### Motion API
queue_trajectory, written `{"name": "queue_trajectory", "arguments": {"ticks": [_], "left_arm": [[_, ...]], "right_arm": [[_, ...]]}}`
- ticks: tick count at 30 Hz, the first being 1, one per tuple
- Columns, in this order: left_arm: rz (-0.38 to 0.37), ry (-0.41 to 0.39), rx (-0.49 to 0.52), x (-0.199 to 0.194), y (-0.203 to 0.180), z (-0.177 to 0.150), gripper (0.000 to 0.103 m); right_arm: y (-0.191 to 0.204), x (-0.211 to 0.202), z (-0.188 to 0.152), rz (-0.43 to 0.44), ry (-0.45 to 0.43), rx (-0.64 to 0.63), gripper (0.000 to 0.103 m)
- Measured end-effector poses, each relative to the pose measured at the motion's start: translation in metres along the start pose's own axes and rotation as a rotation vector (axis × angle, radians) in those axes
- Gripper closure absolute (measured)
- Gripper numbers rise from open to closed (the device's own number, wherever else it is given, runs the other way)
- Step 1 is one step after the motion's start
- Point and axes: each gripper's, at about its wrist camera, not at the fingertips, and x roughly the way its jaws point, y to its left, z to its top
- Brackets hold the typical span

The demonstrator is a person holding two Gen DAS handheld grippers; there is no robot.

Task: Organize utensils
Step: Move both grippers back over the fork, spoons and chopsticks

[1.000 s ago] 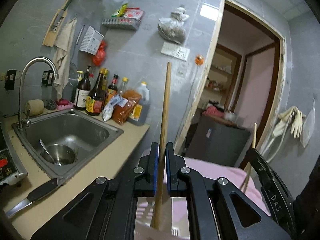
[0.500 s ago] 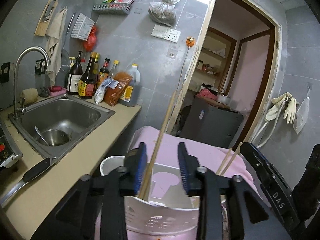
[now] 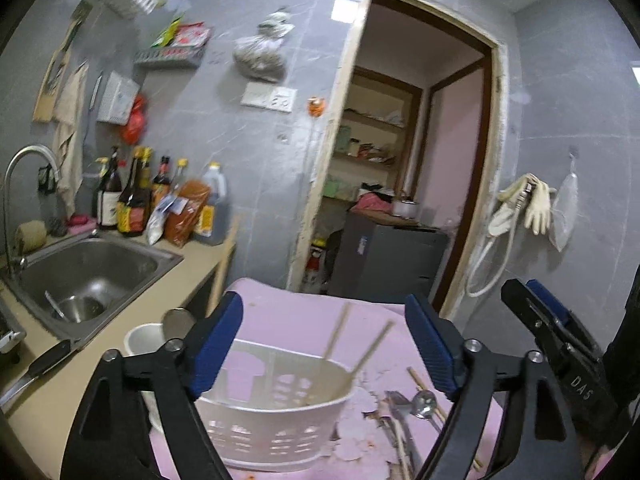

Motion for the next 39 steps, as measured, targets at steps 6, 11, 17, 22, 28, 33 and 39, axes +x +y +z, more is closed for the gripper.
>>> {"name": "queue_trajectory", "arguments": {"ticks": [6,11,17,22,28,33,39], "left_arm": [[-0.023,-0.017,0.071,0.0,-0.026,-0.011,0.01],[-0.054,0.032,0.13,0.007,-0.045,-0.027,0.01],[-0.095,0.155,0.185,0.026,-0.062,-0.053,0.009],[-0.107,0.275,0.216,0.046,-0.072,-0.079,0.01],[-0.119,0.419,0.203,0.07,-0.074,-0.103,0.01],[-0.12,0.511,0.218,0.085,-0.076,-0.119,0.01],[-0.152,0.64,0.224,0.103,-0.077,-0.137,0.034]], "right_arm": [[-0.026,-0.029,-0.001,-0.076,-0.027,-0.034,0.0],[-0.041,-0.043,-0.009,-0.12,-0.007,-0.065,0.0],[-0.059,-0.047,-0.025,-0.151,0.061,-0.083,0.0],[-0.072,-0.044,-0.041,-0.168,0.138,-0.079,0.0],[-0.088,-0.032,-0.062,-0.167,0.266,-0.061,0.0],[-0.098,-0.021,-0.079,-0.15,0.363,-0.027,0.001],[-0.104,-0.005,-0.094,-0.129,0.485,-0.012,0.018]]}}
